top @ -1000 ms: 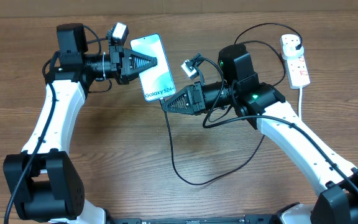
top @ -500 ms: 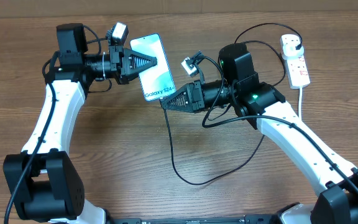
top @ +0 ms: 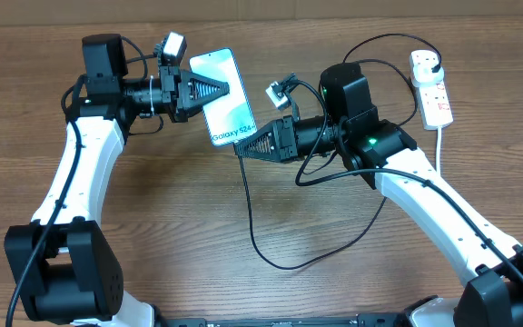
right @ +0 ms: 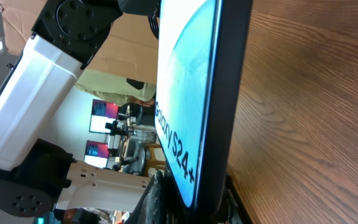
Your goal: Plug charger to phone and switch on socket
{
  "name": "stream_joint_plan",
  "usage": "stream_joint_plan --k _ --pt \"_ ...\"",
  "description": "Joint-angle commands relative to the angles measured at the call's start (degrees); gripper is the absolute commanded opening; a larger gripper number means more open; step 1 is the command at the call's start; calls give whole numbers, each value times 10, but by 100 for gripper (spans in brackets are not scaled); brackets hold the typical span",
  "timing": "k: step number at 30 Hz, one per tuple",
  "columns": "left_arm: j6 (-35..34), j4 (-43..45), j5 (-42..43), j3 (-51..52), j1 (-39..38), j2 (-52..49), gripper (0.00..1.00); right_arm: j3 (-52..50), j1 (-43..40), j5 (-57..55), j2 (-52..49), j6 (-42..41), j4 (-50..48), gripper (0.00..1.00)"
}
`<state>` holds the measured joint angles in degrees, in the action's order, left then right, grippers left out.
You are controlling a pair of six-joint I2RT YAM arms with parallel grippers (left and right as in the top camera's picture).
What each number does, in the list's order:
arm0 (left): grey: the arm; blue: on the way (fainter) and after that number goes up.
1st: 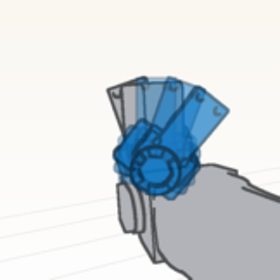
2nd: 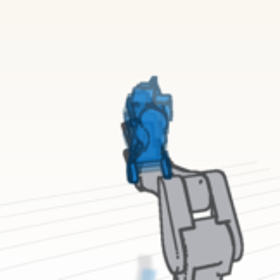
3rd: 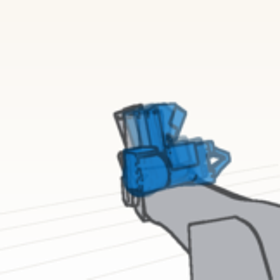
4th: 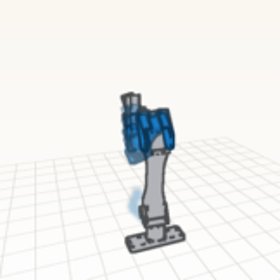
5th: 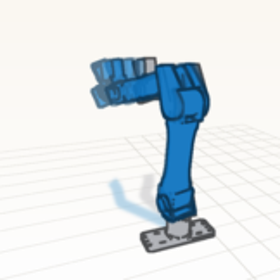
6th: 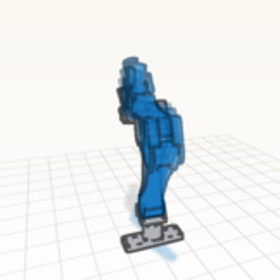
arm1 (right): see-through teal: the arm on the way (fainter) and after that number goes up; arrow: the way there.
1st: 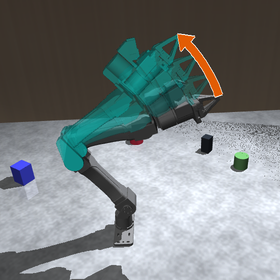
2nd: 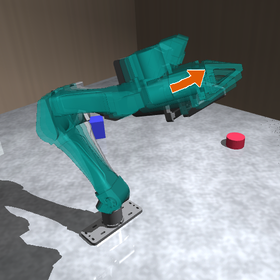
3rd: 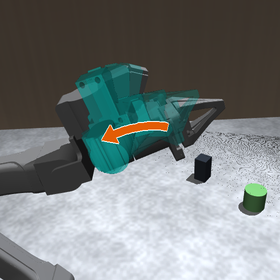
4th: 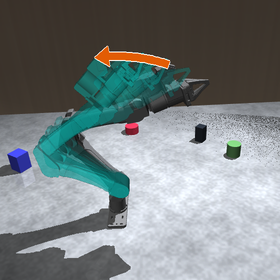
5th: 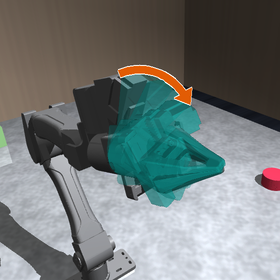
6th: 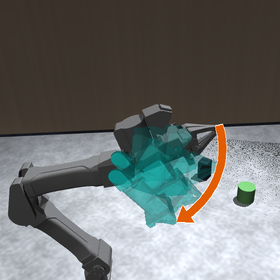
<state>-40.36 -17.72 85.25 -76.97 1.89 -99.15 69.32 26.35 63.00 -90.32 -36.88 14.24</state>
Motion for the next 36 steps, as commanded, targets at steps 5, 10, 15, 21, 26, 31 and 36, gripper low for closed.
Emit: stream_joint_plan --k 5,10,15,21,26,31,36 --pt "10 -4 53 -8 -17 2 4 12 -10 -60 5 -24 -39 4" --pt "10 -4 54 -8 -17 2 4 12 -10 -67 5 -24 -39 4" --pt "10 -4 54 -8 -23 2 4 12 -10 -67 5 -24 -40 4" --pt "10 -4 54 -8 -27 2 4 12 -10 -71 5 -23 -39 4" --pt "10 -4 54 -8 -27 2 4 12 -10 -79 5 -24 -39 4" --pt "9 -4 54 -8 -27 2 4 12 -10 -81 5 -23 -39 4" --pt "10 -4 54 -8 -27 2 4 12 -10 -83 5 -23 -38 4"
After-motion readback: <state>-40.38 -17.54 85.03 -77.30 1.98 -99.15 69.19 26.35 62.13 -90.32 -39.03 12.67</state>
